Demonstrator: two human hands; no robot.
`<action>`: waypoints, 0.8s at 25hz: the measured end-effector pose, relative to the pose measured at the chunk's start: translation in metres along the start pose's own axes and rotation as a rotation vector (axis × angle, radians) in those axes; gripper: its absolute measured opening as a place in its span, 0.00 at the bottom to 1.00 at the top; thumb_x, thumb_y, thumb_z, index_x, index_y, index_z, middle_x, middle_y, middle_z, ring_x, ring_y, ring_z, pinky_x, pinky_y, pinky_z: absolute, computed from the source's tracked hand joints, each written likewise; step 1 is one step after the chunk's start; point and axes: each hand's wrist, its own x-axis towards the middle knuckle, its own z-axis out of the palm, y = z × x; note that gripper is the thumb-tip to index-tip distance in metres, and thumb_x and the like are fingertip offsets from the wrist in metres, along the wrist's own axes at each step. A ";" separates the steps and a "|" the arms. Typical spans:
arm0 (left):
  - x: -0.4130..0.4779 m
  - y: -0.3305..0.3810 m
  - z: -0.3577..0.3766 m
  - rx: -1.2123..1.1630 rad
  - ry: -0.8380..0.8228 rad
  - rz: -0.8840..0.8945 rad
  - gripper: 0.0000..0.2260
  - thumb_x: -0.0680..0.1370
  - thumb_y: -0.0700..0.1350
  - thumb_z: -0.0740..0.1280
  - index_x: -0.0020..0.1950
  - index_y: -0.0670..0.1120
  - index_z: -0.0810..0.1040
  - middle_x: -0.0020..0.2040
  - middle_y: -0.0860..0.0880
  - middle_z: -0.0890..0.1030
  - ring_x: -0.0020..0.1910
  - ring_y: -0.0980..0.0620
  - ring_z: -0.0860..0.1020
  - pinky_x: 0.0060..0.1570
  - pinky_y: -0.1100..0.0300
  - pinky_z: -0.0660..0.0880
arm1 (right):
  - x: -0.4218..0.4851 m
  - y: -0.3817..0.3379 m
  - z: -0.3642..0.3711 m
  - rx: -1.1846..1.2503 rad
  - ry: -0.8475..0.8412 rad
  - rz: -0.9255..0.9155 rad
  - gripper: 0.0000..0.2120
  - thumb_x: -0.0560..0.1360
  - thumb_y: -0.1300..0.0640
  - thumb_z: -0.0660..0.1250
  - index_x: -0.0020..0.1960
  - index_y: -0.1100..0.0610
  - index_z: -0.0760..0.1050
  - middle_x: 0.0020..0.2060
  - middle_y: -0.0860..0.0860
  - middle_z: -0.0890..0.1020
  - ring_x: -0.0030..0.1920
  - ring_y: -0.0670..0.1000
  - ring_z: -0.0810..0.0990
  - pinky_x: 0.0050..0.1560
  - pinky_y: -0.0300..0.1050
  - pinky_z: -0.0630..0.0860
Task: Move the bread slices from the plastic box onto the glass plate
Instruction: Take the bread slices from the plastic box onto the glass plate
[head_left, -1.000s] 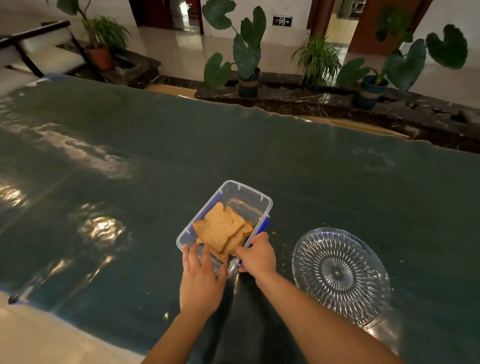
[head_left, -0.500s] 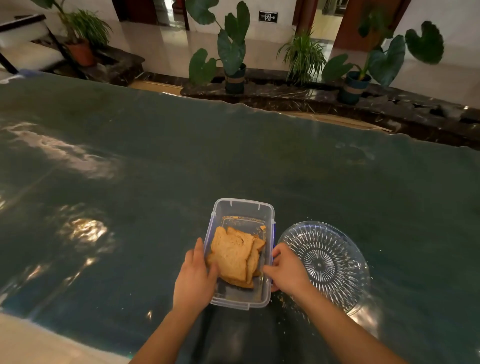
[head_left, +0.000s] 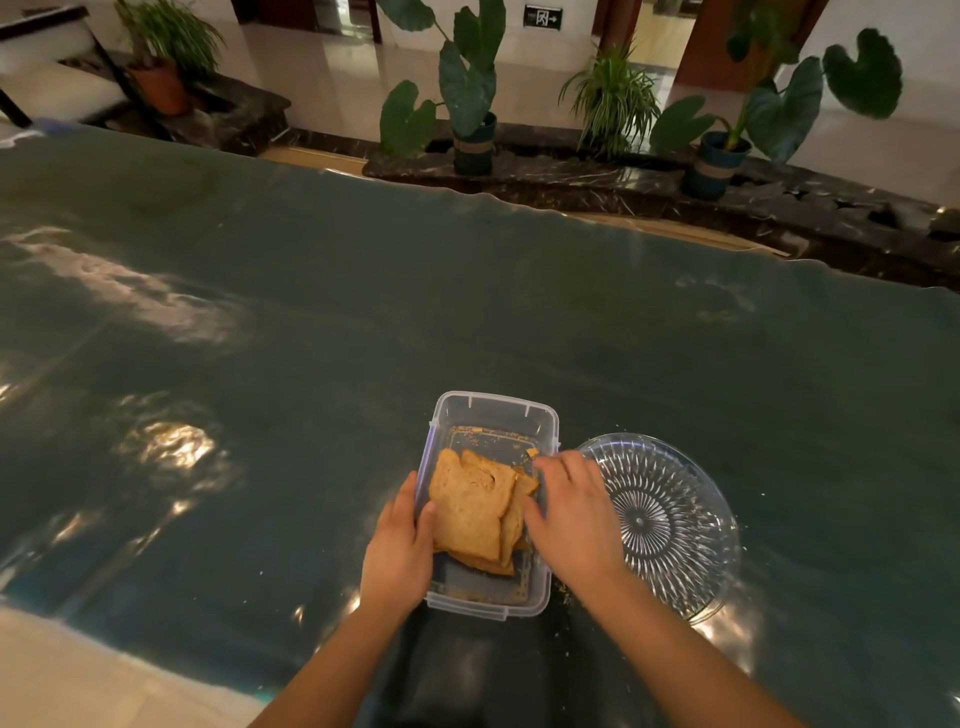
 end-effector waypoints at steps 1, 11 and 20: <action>0.000 0.000 0.000 -0.001 -0.001 -0.003 0.22 0.81 0.57 0.54 0.75 0.56 0.62 0.67 0.51 0.76 0.64 0.50 0.74 0.60 0.45 0.74 | 0.007 -0.006 0.001 -0.026 -0.007 -0.101 0.18 0.71 0.52 0.69 0.59 0.54 0.73 0.53 0.49 0.77 0.53 0.50 0.75 0.55 0.46 0.77; 0.000 -0.005 0.001 -0.020 0.001 -0.005 0.24 0.80 0.61 0.52 0.76 0.58 0.60 0.68 0.52 0.75 0.64 0.51 0.74 0.58 0.51 0.73 | 0.065 -0.032 0.029 -0.227 -0.564 -0.053 0.33 0.68 0.36 0.70 0.62 0.59 0.73 0.60 0.57 0.77 0.61 0.58 0.74 0.60 0.53 0.73; -0.003 -0.003 0.001 0.114 -0.022 0.019 0.32 0.78 0.65 0.51 0.79 0.54 0.52 0.71 0.48 0.69 0.63 0.46 0.75 0.57 0.49 0.75 | 0.058 -0.026 0.012 0.118 -0.529 0.208 0.21 0.63 0.42 0.76 0.45 0.48 0.69 0.43 0.46 0.79 0.43 0.51 0.78 0.38 0.45 0.70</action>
